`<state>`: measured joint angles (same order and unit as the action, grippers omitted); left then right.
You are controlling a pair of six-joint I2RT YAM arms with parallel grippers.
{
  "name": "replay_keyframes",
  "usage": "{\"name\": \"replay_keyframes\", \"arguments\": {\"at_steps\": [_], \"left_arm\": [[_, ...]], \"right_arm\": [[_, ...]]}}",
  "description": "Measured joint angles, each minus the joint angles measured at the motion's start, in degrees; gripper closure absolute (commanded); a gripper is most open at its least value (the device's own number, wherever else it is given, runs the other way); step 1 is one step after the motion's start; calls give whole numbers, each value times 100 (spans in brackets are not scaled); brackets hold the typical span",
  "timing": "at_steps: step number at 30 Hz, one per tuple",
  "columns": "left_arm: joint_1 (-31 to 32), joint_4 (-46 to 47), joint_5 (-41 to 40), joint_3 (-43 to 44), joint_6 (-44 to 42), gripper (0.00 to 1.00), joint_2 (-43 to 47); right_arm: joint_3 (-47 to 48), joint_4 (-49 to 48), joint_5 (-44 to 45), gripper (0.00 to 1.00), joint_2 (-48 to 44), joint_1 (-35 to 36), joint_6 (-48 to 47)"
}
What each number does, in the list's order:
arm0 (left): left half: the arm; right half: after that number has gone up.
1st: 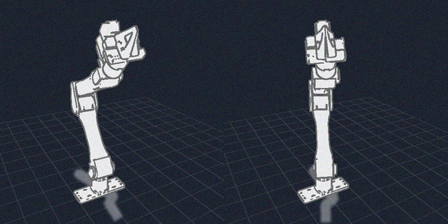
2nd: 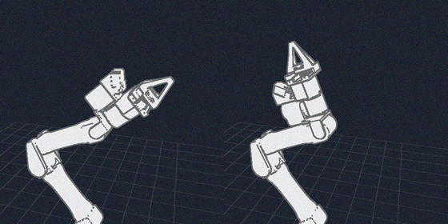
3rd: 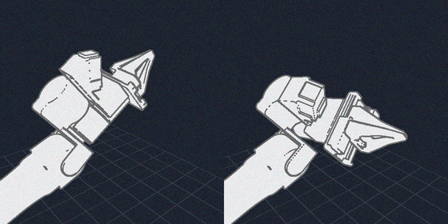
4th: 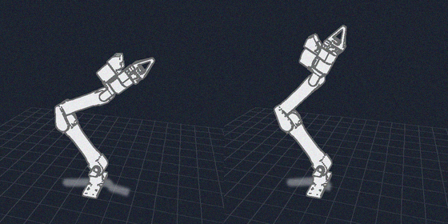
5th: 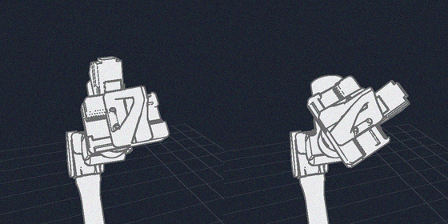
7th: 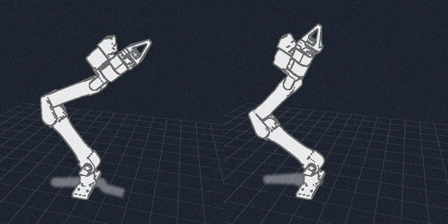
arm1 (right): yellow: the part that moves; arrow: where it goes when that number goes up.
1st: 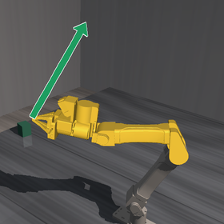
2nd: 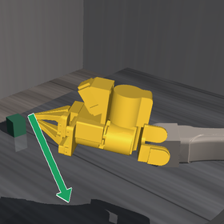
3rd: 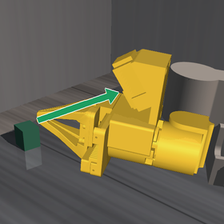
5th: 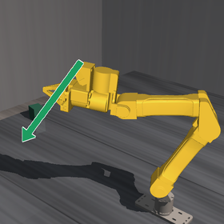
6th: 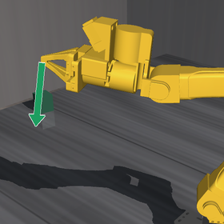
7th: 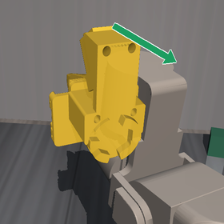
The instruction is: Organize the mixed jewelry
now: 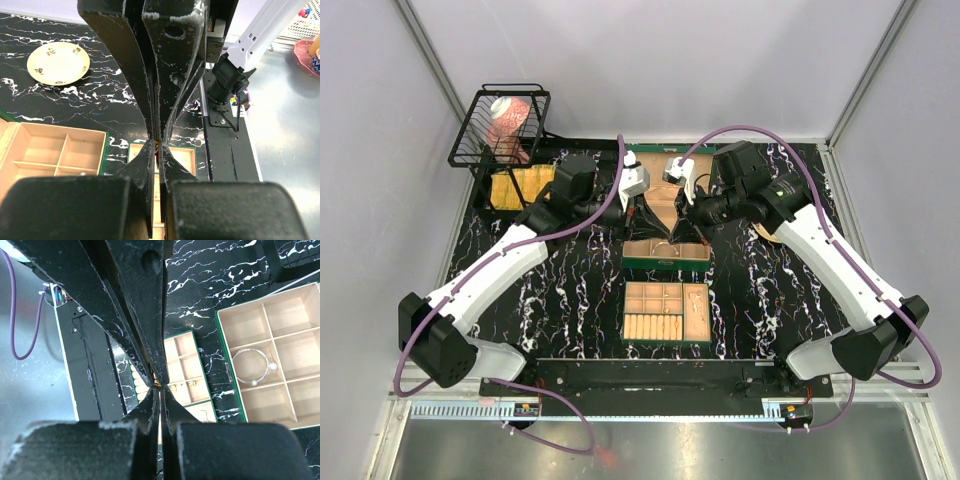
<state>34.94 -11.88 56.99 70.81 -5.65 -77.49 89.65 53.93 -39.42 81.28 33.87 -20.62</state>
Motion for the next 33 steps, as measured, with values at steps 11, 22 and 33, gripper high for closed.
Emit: {"name": "replay_keyframes", "arguments": {"at_steps": [11, 22, 33], "left_arm": [[13, 111, -197, -177, -11, 100, 122], [-208, 44, -284, -654, -256, 100, 442], [-170, -916, -151, -1493, -1436, 100, 699]], "right_arm": [[-31, -7, 186, 68, -120, 7, -42], [-245, -103, 772, 66, -407, 20, -114], [-599, -413, 1357, 68, -601, -369, -59]]}}
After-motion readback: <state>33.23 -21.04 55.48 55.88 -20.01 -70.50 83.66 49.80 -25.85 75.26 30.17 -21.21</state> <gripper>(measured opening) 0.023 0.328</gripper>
